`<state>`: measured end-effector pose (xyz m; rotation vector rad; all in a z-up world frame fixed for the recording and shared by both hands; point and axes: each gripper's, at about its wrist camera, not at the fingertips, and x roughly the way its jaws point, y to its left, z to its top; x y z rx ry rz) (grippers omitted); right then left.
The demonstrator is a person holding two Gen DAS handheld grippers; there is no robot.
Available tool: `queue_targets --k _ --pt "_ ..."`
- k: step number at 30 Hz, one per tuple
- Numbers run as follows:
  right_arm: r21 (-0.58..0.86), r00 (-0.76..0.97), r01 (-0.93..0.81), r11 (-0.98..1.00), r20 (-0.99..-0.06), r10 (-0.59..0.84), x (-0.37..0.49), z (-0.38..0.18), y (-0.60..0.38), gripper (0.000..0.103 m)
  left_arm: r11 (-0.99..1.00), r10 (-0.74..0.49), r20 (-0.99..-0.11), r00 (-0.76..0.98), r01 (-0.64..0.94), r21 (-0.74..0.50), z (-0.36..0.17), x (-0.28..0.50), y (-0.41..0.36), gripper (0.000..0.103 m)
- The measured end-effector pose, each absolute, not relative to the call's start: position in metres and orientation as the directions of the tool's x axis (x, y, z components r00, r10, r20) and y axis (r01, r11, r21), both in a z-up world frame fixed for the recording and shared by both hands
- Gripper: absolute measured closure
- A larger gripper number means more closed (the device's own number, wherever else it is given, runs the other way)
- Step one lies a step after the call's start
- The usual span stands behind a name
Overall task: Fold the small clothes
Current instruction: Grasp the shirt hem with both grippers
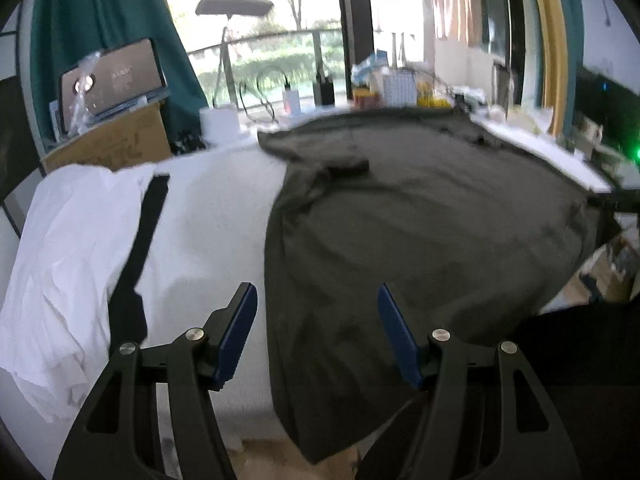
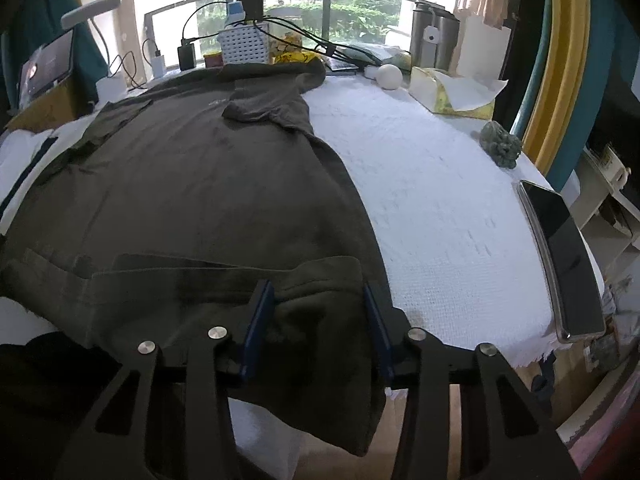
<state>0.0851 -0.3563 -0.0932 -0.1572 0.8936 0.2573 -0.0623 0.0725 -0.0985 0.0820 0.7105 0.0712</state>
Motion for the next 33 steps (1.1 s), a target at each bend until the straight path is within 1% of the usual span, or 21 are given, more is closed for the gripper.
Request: queue_targets --k 4,7,9,10,11,12,14,15,17,19,20,21,23,25,33 --pt "-0.026 0.603 -0.281 0.959 -0.783 0.155 0.085 -0.094 -0.356 0.059 0.993 0.12 -0.676 0.727 -0.092 0.077 -0.112 -0.063 0.083 0.037" --pt "-0.028 0.602 -0.285 0.958 -0.783 0.156 0.085 -0.094 -0.356 0.061 0.995 0.094 -0.677 0.73 -0.051 0.083 -0.117 -0.064 0.079 0.051" --pt "-0.028 0.6 -0.29 0.957 -0.784 0.159 0.086 -0.094 -0.355 0.063 0.994 0.095 -0.681 0.726 -0.027 0.11 -0.121 -0.063 0.072 0.055" --pt "-0.028 0.601 -0.293 0.956 -0.783 0.161 0.086 -0.094 -0.354 0.066 0.994 0.09 -0.686 0.722 -0.022 0.107 -0.123 -0.062 0.07 0.061" --pt "-0.026 0.6 -0.295 0.955 -0.783 0.164 0.086 -0.094 -0.353 0.069 0.994 0.093 -0.697 0.711 -0.027 0.105 -0.125 -0.06 0.069 0.065" --pt "-0.021 0.6 -0.301 0.953 -0.781 0.173 0.086 -0.094 -0.352 0.072 0.994 0.095 -0.697 0.711 -0.033 0.101 -0.126 -0.059 0.07 0.065" --pt "-0.02 0.601 -0.31 0.95 -0.779 0.18 0.085 -0.094 -0.35 0.08 0.994 0.101 -0.697 0.71 -0.041 0.102 -0.126 -0.059 0.07 0.065" --pt "-0.019 0.601 -0.313 0.95 -0.778 0.183 0.085 -0.094 -0.349 0.082 0.993 0.111 -0.696 0.71 -0.046 0.111 -0.126 -0.058 0.07 0.065" --pt "-0.01 0.602 -0.313 0.95 -0.776 0.19 0.086 -0.094 -0.348 0.091 0.99 0.133 -0.694 0.707 -0.06 0.129 -0.126 -0.059 0.071 0.065" --pt "-0.003 0.601 -0.314 0.949 -0.775 0.196 0.088 -0.093 -0.348 0.095 0.991 0.129 -0.695 0.707 -0.061 0.123 -0.126 -0.059 0.074 0.065" --pt "0.0 0.6 -0.317 0.948 -0.774 0.201 0.088 -0.093 -0.348 0.096 0.991 0.128 -0.694 0.709 -0.059 0.122 -0.126 -0.058 0.074 0.066" --pt "0.002 0.599 -0.318 0.948 -0.774 0.202 0.088 -0.093 -0.347 0.096 0.992 0.117 -0.693 0.711 -0.053 0.114 -0.126 -0.057 0.074 0.07" --pt "0.007 0.6 -0.32 0.947 -0.773 0.208 0.088 -0.092 -0.347 0.097 0.995 0.089 -0.696 0.713 -0.028 0.099 -0.126 -0.056 0.071 0.089" --pt "0.011 0.601 -0.321 0.947 -0.77 0.213 0.087 -0.09 -0.347 0.097 0.994 0.084 -0.693 0.716 -0.008 0.112 -0.124 -0.056 0.067 0.095" --pt "0.036 0.63 -0.327 0.944 -0.736 0.247 0.089 -0.069 -0.346 0.097 0.997 0.05 -0.639 0.767 0.005 0.083 -0.091 -0.055 0.07 0.096"
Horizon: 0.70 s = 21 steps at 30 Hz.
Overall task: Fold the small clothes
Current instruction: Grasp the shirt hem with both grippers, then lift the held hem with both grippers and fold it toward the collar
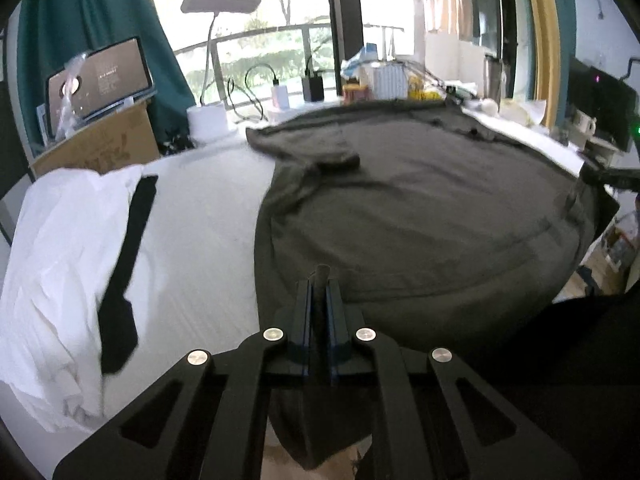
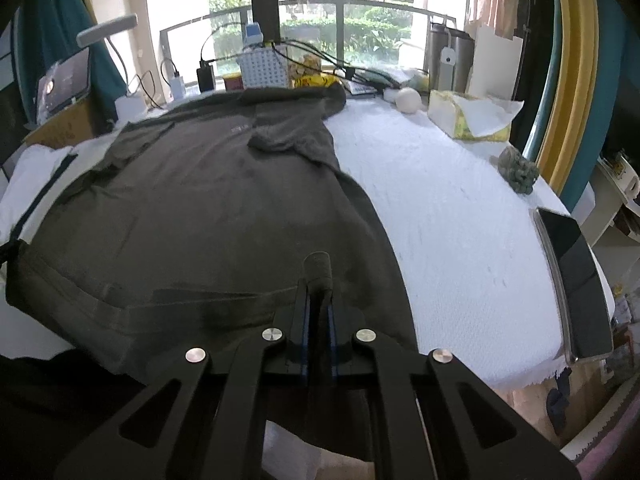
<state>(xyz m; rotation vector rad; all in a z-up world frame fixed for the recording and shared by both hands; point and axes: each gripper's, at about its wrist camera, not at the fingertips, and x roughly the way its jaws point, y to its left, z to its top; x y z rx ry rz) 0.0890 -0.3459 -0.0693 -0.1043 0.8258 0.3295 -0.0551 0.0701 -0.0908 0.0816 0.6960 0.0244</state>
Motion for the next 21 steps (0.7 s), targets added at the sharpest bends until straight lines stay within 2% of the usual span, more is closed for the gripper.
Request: queue_targets --k 7,21 --pt "0.01 0.689 -0.313 0.95 -0.686 0.235 0.098 -0.049 -0.345 0.097 0.995 0.064 -0.576 0.815 -0.01 0.097 -0.058 -0.049 0.07 0.096" --pt "0.012 0.729 -0.306 0.952 -0.641 0.242 0.144 -0.03 -0.34 0.097 0.992 0.123 -0.553 0.824 -0.109 0.059 -0.044 -0.011 0.1 0.096"
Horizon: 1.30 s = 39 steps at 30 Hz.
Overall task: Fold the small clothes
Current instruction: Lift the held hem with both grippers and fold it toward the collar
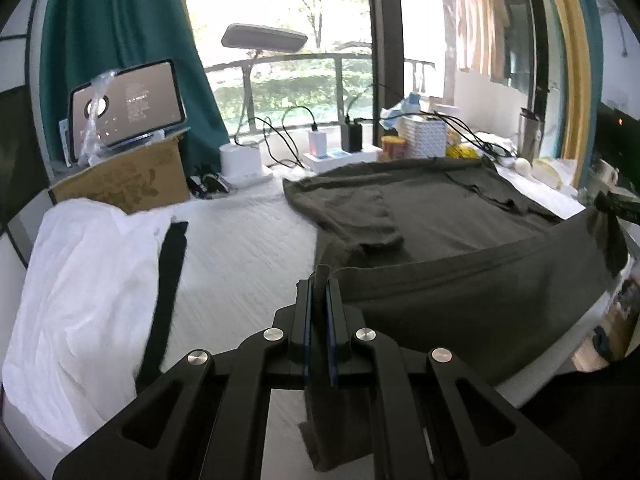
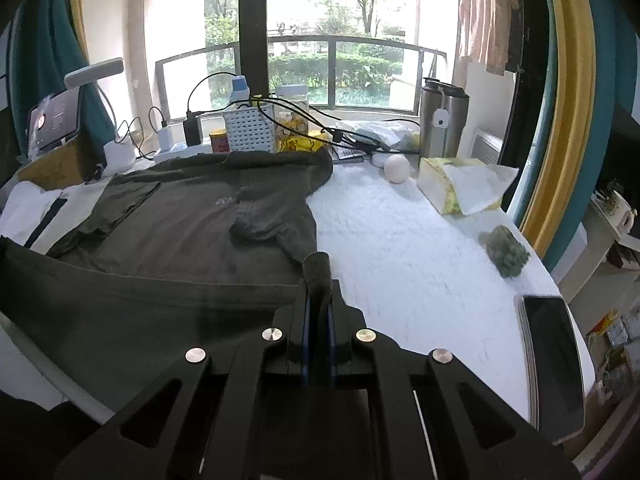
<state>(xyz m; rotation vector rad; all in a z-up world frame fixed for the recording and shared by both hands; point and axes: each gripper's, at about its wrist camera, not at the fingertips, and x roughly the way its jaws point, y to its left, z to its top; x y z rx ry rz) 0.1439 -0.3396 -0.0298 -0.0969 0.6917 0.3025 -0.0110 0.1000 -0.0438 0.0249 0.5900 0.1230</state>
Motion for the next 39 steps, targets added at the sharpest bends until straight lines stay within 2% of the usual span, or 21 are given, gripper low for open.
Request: queue_targets --k 17,32,39 --pt "0.008 0.741 -0.329 0.944 -0.618 0.263 0.205 0.0 -0.327 0.097 0.989 0.13 -0.483 0.866 -0.147 0.004 -0.013 0.048 0.117 0.095" --pt "0.01 0.775 -0.331 0.944 -0.567 0.278 0.254 0.018 -0.309 0.097 0.988 0.156 -0.411 0.898 -0.148 0.051 0.011 0.097 0.133 0.096" --pt "0.005 0.78 -0.346 0.938 -0.555 0.291 0.285 0.021 -0.296 0.097 0.994 0.109 -0.434 0.894 -0.112 0.019 0.004 0.128 0.144 0.096"
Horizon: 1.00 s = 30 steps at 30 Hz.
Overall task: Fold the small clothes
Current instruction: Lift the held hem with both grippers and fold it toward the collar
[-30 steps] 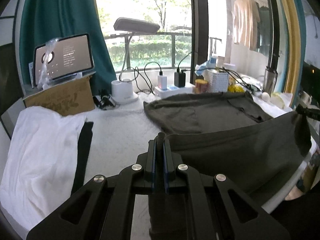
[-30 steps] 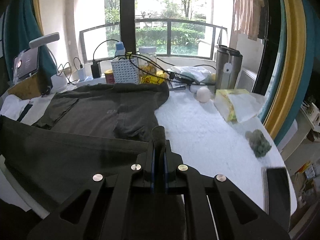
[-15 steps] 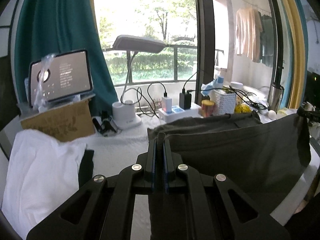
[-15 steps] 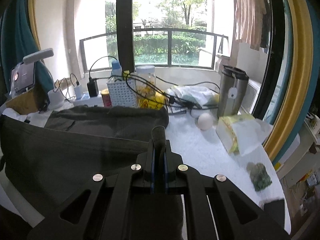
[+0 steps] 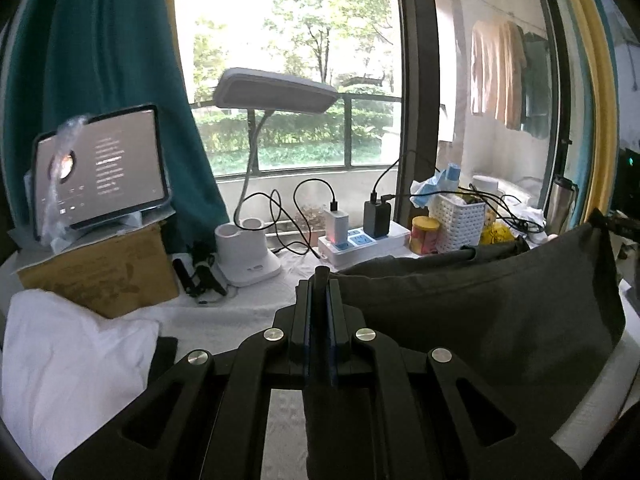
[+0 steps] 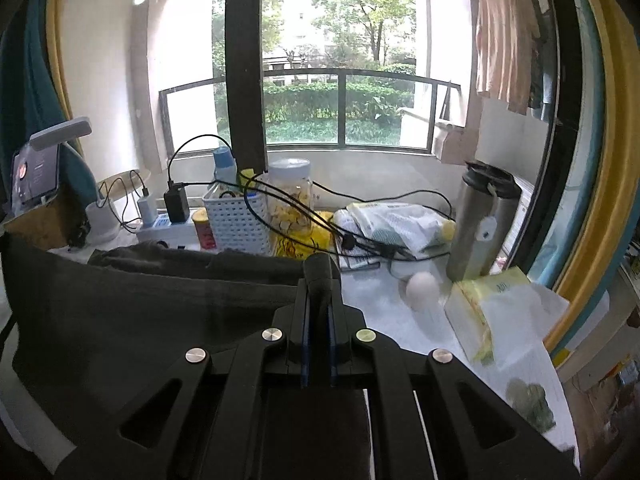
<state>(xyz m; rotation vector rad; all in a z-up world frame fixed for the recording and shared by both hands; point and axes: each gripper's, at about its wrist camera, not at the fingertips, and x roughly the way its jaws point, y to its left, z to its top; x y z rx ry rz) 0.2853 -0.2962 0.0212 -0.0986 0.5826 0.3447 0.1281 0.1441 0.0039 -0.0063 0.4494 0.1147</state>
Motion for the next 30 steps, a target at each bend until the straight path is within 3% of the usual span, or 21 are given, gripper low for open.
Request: queue_targets --k 30 --pt "-0.046 0.815 -0.35 0.936 -0.508 0.279 0.404 0.037 -0.253 0.097 0.984 0.166 -0.353 0.921 -0.134 0.115 0.031 0.258 0.174 0.096"
